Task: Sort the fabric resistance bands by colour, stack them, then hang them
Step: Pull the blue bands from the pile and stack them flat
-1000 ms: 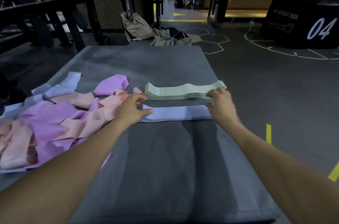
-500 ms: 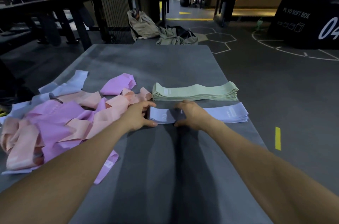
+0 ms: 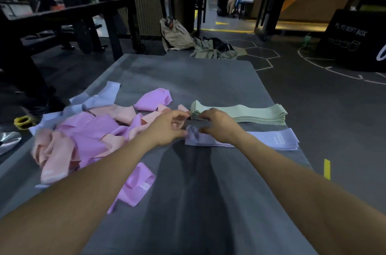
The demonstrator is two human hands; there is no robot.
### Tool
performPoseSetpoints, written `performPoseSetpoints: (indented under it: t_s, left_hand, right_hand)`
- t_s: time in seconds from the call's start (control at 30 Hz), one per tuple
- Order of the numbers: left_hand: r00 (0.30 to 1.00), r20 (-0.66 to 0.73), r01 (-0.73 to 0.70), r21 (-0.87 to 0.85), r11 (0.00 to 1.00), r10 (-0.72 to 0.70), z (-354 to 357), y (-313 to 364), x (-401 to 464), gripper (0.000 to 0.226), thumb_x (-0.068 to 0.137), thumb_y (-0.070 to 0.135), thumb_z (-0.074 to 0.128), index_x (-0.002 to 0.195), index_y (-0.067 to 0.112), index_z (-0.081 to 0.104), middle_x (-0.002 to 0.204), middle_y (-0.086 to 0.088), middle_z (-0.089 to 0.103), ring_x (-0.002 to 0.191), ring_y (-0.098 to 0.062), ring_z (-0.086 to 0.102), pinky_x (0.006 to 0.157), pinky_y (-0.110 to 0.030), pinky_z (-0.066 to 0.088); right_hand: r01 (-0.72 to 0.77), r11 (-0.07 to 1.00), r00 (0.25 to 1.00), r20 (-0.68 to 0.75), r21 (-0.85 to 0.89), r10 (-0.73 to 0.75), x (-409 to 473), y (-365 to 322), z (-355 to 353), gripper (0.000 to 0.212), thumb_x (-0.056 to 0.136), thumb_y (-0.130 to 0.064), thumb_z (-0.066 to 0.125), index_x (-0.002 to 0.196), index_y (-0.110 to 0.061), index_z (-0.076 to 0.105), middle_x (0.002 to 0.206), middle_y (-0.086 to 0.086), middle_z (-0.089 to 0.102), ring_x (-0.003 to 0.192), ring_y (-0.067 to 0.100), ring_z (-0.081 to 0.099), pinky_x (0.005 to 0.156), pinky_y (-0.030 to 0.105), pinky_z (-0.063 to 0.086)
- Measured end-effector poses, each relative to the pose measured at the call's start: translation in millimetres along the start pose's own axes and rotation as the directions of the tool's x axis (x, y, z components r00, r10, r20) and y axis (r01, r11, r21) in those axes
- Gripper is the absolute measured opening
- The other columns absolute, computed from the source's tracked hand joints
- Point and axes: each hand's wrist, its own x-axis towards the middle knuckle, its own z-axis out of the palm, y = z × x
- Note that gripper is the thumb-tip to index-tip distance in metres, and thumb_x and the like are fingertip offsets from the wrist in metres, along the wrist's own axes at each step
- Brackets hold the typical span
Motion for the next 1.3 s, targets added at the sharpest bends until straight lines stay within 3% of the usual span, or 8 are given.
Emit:
performPoseSetpoints:
  t_s: [0.1, 0.3, 0.47, 0.73, 0.9, 1.0, 1.17, 1.3]
  left_hand:
    - [0.985, -0.175, 0.019, 0.093, 0.996, -0.002, -30, -4, -3, 0.031, 0.080, -0.001, 0.064, 0.108, 0.012, 0.060, 0.096, 0.004, 0.061, 0.084, -0.012, 0.057, 0.078, -0.021, 0.047]
    - [0.924, -0.379, 0.175, 0.298, 0.938, -0.052, -109, -46, 1, 0.031, 0.082, 0.004, 0.064, 0.113, 0.005, 0.061, 0.115, -0.010, 0.060, 0.097, -0.022, 0.058, 0.085, -0.023, 0.041]
    - [0.880, -0.458, 0.317, 0.365, 0.875, -0.128, -162, -90, 12, 0.038, 0.078, 0.006, 0.066, 0.116, 0.008, 0.059, 0.123, -0.013, 0.054, 0.109, -0.030, 0.056, 0.096, -0.040, 0.045]
    - [0.832, -0.519, 0.459, 0.443, 0.770, -0.197, -187, -137, 31, 0.047, 0.082, 0.001, 0.059, 0.127, 0.012, 0.052, 0.135, -0.009, 0.043, 0.116, -0.030, 0.052, 0.095, -0.040, 0.044]
    - [0.795, -0.557, 0.515, 0.407, 0.754, -0.241, -184, -147, 36, 0.037, 0.086, 0.002, 0.054, 0.120, 0.015, 0.058, 0.119, -0.010, 0.060, 0.106, -0.031, 0.058, 0.081, -0.034, 0.044]
    - [0.801, -0.561, 0.485, 0.399, 0.778, -0.211, -180, -143, 32, 0.031, 0.090, 0.006, 0.049, 0.117, 0.015, 0.061, 0.108, -0.013, 0.066, 0.100, -0.031, 0.060, 0.073, -0.030, 0.040]
    - [0.835, -0.549, 0.261, 0.351, 0.899, -0.028, -184, -96, 19, 0.023, 0.087, 0.002, 0.055, 0.107, 0.007, 0.065, 0.098, -0.011, 0.067, 0.090, -0.026, 0.059, 0.078, -0.031, 0.043]
    - [0.865, -0.493, 0.063, 0.287, 0.956, 0.091, -180, -36, 1, 0.020, 0.083, -0.007, 0.052, 0.091, 0.007, 0.063, 0.076, -0.008, 0.053, 0.070, -0.015, 0.046, 0.060, -0.016, 0.036]
  right_hand:
    - [0.032, 0.999, 0.999, -0.027, 0.020, -0.031, 18, -32, 2, 0.030, 0.087, -0.019, 0.062, 0.113, -0.004, 0.060, 0.111, 0.016, 0.058, 0.101, 0.033, 0.055, 0.078, 0.030, 0.037]
    - [0.082, 0.995, 0.996, -0.030, 0.060, -0.080, 71, -90, 26, 0.039, 0.087, -0.024, 0.063, 0.123, -0.011, 0.056, 0.123, 0.010, 0.057, 0.112, 0.026, 0.053, 0.084, 0.024, 0.036]
    - [0.146, 0.988, 0.989, -0.013, 0.054, -0.145, 119, -129, 53, 0.039, 0.086, -0.018, 0.061, 0.122, -0.005, 0.057, 0.123, 0.016, 0.057, 0.116, 0.028, 0.050, 0.097, 0.030, 0.036]
    - [0.161, 0.986, 0.987, 0.021, 0.033, -0.161, 167, -142, 91, 0.046, 0.087, -0.022, 0.063, 0.130, -0.011, 0.051, 0.131, 0.013, 0.047, 0.121, 0.029, 0.046, 0.100, 0.036, 0.040]
    - [0.155, 0.987, 0.986, 0.059, 0.038, -0.157, 174, -139, 98, 0.045, 0.088, -0.022, 0.060, 0.131, -0.011, 0.051, 0.132, 0.012, 0.046, 0.122, 0.029, 0.046, 0.101, 0.036, 0.039]
    - [0.138, 0.988, 0.988, 0.053, 0.070, -0.142, 170, -138, 98, 0.042, 0.088, -0.020, 0.059, 0.128, -0.010, 0.053, 0.131, 0.011, 0.047, 0.120, 0.028, 0.047, 0.100, 0.036, 0.041]
    - [0.128, 0.981, 0.992, -0.037, 0.146, -0.124, 148, -144, 79, 0.030, 0.088, -0.017, 0.059, 0.115, -0.005, 0.061, 0.119, 0.012, 0.057, 0.108, 0.029, 0.056, 0.092, 0.039, 0.045]
    - [0.088, 0.964, 0.991, -0.116, 0.250, -0.060, 118, -150, 51, 0.031, 0.086, -0.016, 0.061, 0.114, -0.004, 0.058, 0.117, 0.011, 0.059, 0.105, 0.025, 0.056, 0.086, 0.030, 0.044]
